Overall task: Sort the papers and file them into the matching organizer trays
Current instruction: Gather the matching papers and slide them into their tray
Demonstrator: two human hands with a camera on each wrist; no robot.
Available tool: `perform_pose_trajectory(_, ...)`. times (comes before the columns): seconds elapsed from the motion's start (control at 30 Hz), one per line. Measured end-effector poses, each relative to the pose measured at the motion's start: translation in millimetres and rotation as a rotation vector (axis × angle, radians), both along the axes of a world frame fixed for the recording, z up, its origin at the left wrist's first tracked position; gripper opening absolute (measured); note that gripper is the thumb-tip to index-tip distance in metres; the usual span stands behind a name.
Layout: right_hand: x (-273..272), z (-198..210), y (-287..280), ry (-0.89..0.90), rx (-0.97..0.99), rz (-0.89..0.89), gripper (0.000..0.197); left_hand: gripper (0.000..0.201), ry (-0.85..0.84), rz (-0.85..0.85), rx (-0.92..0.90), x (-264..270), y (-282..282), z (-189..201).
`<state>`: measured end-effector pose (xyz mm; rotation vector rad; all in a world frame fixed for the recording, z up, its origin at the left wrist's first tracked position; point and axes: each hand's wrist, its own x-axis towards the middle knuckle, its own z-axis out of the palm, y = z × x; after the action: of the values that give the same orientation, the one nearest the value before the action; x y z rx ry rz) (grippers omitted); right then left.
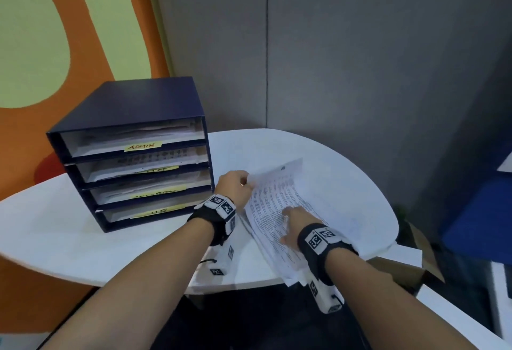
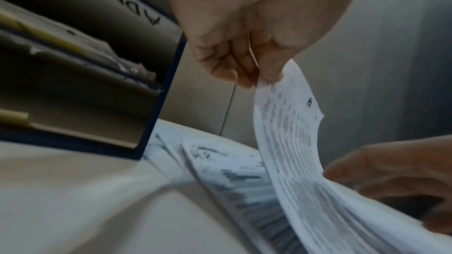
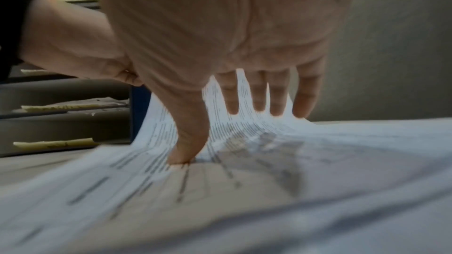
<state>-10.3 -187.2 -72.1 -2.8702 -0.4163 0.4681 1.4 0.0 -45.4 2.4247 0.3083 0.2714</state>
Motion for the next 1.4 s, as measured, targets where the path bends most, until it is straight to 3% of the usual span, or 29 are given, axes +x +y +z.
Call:
perform_pose_trajectory(0.1, 1, 4, -10, -0.188, 0.036, -0.012, 0.090, 0.017, -0.167, -0.041, -0.039, -18, 2, 18)
perform_pose_trajectory(0.2, 3, 24, -23, -0.502, 0.261, -0.059, 0.092, 0.010, -0.297, -0.032, -0.124, -36, 19, 38)
perform_pose_trajectory(0.27, 3, 39, -30, -0.616, 0.371, -0.147, 0.101, 0.011, -0.361, -0.004, -0.195, -47, 35, 53)
perform_pose_trajectory(0.33, 4, 49, -32, -0.549, 0.513, -0.235, 0.112, 0.019, -0.395, 0.014, -0.348, -61, 49, 67)
perform_pose_trajectory(0.4, 0, 55, -31, -0.317, 0.720, -0.259, 0.106, 0.020, -0.427, 0.016, -0.504, -74, 60, 76)
perform_pose_trajectory(0.47, -10, 54, -22, -0.079, 0.937, -0.178, 0.071, 0.015, -0.428, 0.057, -0.564, -88, 69, 77)
perform_pose_trajectory(0.53, -23, 47, -8, 0.044, 1.023, -0.087, 0.034, 0.011, -0.407, 0.135, -0.604, -101, 77, 70)
perform_pose_trajectory(0.57, -30, 43, 1, 0.077, 1.051, -0.062, 0.027, 0.012, -0.359, 0.188, -0.638, -108, 81, 64)
perform_pose_trajectory(0.63, -40, 33, 19, 0.132, 1.091, -0.050, 0.026, 0.036, -0.219, 0.290, -0.687, -120, 91, 48)
perform_pose_trajectory(0.7, -45, 22, 34, 0.182, 1.077, -0.043, 0.026, 0.044, -0.091, 0.308, -0.713, -135, 97, 33)
perform_pose_trajectory(1.03, -58, -9, 78, 0.410, 0.698, 0.026, 0.037, 0.016, 0.318, 0.423, -0.628, -169, 141, -2)
perform_pose_trajectory(1.1, -64, -7, 86, 0.450, 0.631, 0.018, 0.033, 0.022, 0.312, 0.453, -0.663, -170, 149, -1)
perform_pose_trajectory(1.23, -71, 5, 106, 0.502, 0.568, -0.014, 0.021, 0.016, 0.257, 0.526, -0.771, -170, 164, 11)
perform_pose_trajectory(1.27, -73, 9, 112, 0.520, 0.553, -0.015, 0.030, 0.016, 0.239, 0.547, -0.795, -171, 167, 14)
perform_pose_trajectory(1.33, -69, 3, 125, 0.553, 0.535, -0.037, 0.072, 0.016, 0.207, 0.589, -0.820, -171, 175, 15)
perform_pose_trajectory(1.4, -62, -2, 136, 0.564, 0.513, -0.061, 0.080, 0.015, 0.187, 0.623, -0.847, -172, 180, 15)
